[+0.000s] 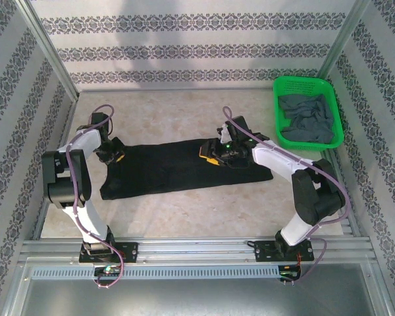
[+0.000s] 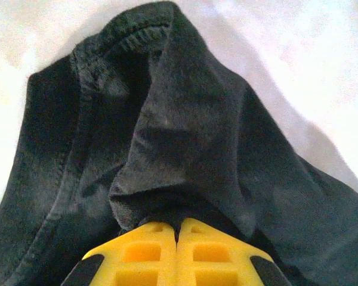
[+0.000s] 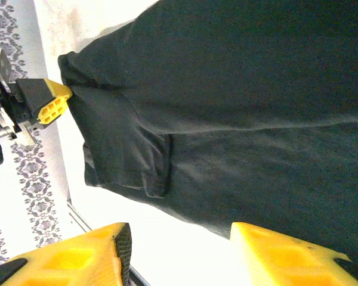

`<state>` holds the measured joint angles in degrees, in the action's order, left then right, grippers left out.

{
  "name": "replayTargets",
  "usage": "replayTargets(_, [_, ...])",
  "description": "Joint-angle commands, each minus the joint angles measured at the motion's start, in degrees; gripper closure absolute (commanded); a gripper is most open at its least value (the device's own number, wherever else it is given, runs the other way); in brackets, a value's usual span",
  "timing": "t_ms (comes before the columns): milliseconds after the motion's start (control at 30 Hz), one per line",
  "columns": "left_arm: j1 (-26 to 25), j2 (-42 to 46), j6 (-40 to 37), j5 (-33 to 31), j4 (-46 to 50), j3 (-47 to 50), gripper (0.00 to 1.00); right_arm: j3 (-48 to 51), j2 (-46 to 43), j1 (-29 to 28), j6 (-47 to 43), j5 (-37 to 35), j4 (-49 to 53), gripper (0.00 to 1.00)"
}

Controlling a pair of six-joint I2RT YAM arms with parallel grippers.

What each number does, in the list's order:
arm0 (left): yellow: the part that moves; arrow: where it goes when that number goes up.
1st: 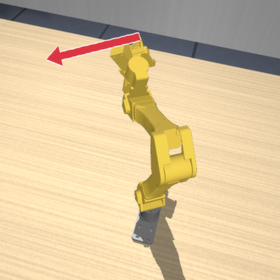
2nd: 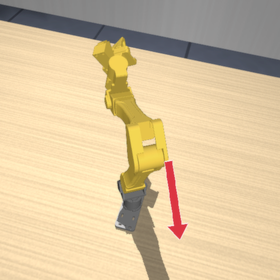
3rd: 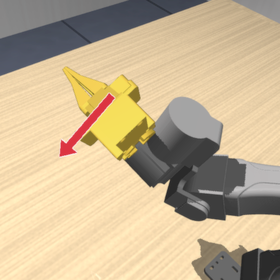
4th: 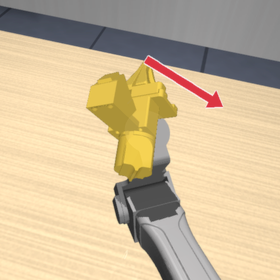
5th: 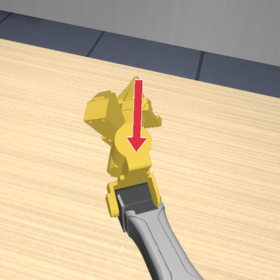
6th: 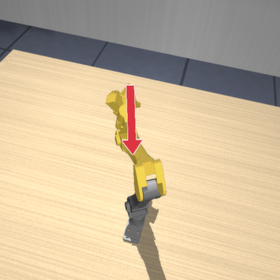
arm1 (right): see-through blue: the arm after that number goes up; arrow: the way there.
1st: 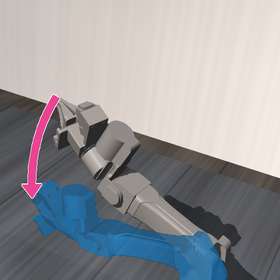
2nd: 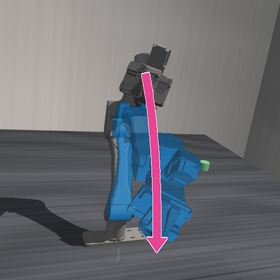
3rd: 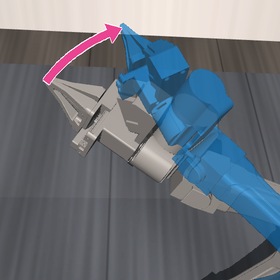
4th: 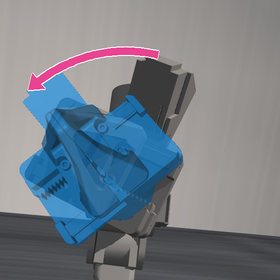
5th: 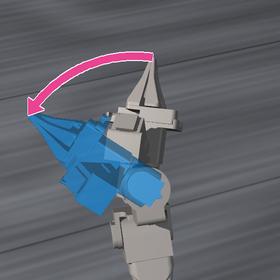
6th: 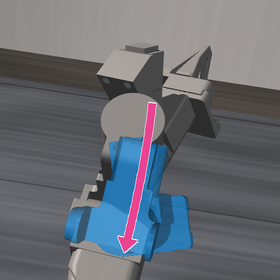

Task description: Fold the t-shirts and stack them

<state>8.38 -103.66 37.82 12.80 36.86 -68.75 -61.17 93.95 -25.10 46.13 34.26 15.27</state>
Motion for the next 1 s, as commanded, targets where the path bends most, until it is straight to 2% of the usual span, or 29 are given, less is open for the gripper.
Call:
replayTargets(0, [0.9,-2.0,-1.7,-6.9,1.1,-2.6,0.85,0.9,-2.6,2.8,-3.2,-6.5,3.4,0.62])
replayTargets(33, [0.9,-1.4,-1.0,-8.7,2.0,-3.0,0.72,0.8,-2.6,3.8,-4.4,-8.4,4.8,0.69])
replayTargets(67, [0.8,0.0,-0.3,-10.2,2.6,-2.9,0.63,0.4,-2.5,4.8,-5.6,-10.6,6.2,0.76])
replayTargets(100, [0.8,2.1,0.8,-11.4,2.8,-2.4,0.58,0.1,-2.2,5.7,-6.6,-12.4,7.4,0.81])
replayTargets(167, [0.2,7.5,3.7,-12.9,2.9,-0.4,0.54,-1.1,-0.6,8.3,-8.5,-15.9,9.4,0.89])
replayTargets(233, [-0.6,11.2,6.8,-12.0,2.9,2.1,0.56,-2.9,2.1,10.6,-9.9,-18.6,11.1,0.92])
replayTargets(333, [-1.8,14.9,14.0,-6.0,2.3,7.5,0.63,-7.6,7.9,13.4,-11.9,-21.5,14.2,0.93])
replayTargets(400, [-4.9,16.9,19.5,-2.0,-0.3,11.9,0.67,-11.9,11.9,14.4,-13.4,-23.9,17.4,0.93])
replayTargets(533, [-13.7,16.9,28.2,-0.5,-4.6,15.7,0.68,-19.2,18.7,15.2,-14.8,-28.8,24.8,0.93])
replayTargets(633, [-16.3,13.4,33.4,0.8,-10.2,17.9,0.68,-24.3,23.2,15.1,-15.4,-33.8,33.1,0.94])
replayTargets(767, [-15.7,5.9,32.6,-0.9,-11.1,14.1,0.67,-24.6,24.5,14.7,-15.2,-37.5,38.6,0.94])
replayTargets(867, [-13.9,-2.2,27.9,-0.9,-9.1,6.3,0.67,-20.5,22.3,14.4,-13.9,-36.9,39.5,0.93])
replayTargets(967, [-12.4,-11.3,21.9,-0.8,-5.5,-5.7,0.68,-14.3,18.1,12.7,-12.0,-36.7,40.0,0.93])
